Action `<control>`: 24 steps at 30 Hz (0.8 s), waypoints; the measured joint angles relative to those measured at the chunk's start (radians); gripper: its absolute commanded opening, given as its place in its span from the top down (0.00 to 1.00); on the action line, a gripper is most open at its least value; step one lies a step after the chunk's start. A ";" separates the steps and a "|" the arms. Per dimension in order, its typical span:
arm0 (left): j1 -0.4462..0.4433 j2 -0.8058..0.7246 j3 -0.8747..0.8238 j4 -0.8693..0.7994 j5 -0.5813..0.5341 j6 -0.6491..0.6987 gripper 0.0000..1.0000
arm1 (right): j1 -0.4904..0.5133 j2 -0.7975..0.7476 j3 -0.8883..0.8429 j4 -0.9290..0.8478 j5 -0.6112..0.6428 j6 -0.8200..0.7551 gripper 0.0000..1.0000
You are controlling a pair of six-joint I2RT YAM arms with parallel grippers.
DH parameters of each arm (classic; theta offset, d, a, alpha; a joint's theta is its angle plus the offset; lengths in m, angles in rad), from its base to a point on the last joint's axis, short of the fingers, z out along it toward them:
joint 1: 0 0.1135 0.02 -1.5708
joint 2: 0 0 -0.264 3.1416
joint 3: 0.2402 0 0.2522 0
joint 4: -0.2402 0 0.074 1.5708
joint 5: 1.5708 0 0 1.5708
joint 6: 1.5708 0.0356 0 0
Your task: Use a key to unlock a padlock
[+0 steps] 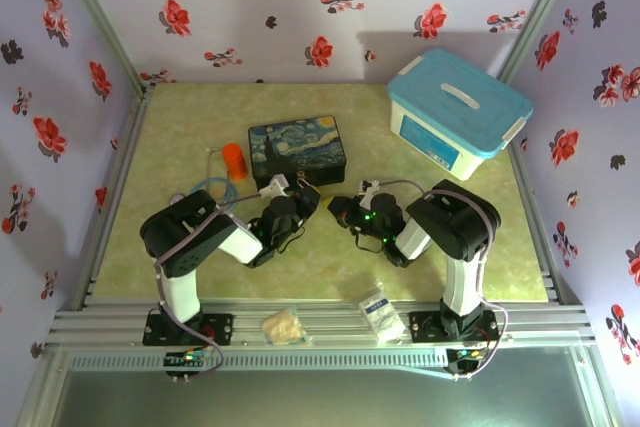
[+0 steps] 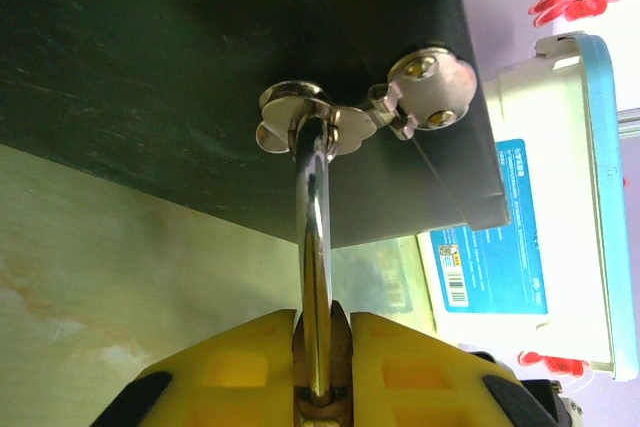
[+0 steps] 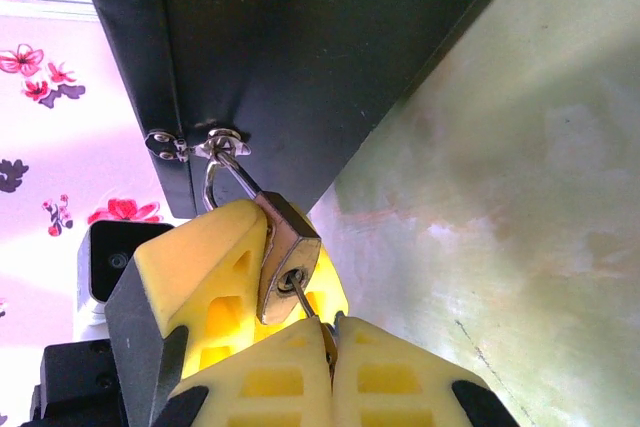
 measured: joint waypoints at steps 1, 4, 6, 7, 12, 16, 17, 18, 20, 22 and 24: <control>0.000 0.000 0.000 0.000 0.000 -0.002 1.00 | 0.000 -0.002 0.000 -0.002 0.001 0.007 1.00; 0.000 0.000 0.001 0.007 0.001 -0.012 1.00 | 0.008 -0.019 -0.004 -0.012 0.022 0.019 1.00; 0.000 0.000 0.006 0.009 -0.001 -0.019 1.00 | 0.023 -0.029 -0.004 -0.019 0.053 0.023 1.00; 0.000 0.000 0.008 0.009 -0.003 -0.021 1.00 | 0.028 -0.031 -0.004 -0.019 0.068 0.029 1.00; 0.002 -0.010 0.013 0.008 -0.008 -0.023 1.00 | 0.042 -0.042 -0.003 -0.019 0.108 0.086 1.00; 0.005 -0.026 0.013 0.008 -0.019 -0.026 1.00 | 0.038 -0.048 0.010 -0.018 0.098 0.108 1.00; 0.005 -0.029 0.013 0.008 -0.023 -0.026 1.00 | 0.031 -0.048 0.012 -0.018 0.084 0.112 1.00; 0.006 -0.034 0.013 0.007 -0.023 -0.026 1.00 | 0.021 -0.048 0.014 -0.016 0.066 0.109 1.00; 0.006 -0.043 0.015 -0.003 -0.022 -0.026 1.00 | 0.006 -0.048 0.016 -0.013 0.035 0.089 1.00; 0.006 -0.055 0.016 -0.018 -0.022 -0.025 1.00 | 0.001 -0.048 0.016 -0.010 0.020 0.057 1.00; 0.006 -0.060 0.016 -0.030 -0.022 -0.026 1.00 | 0.000 -0.045 0.016 -0.008 0.014 0.024 1.00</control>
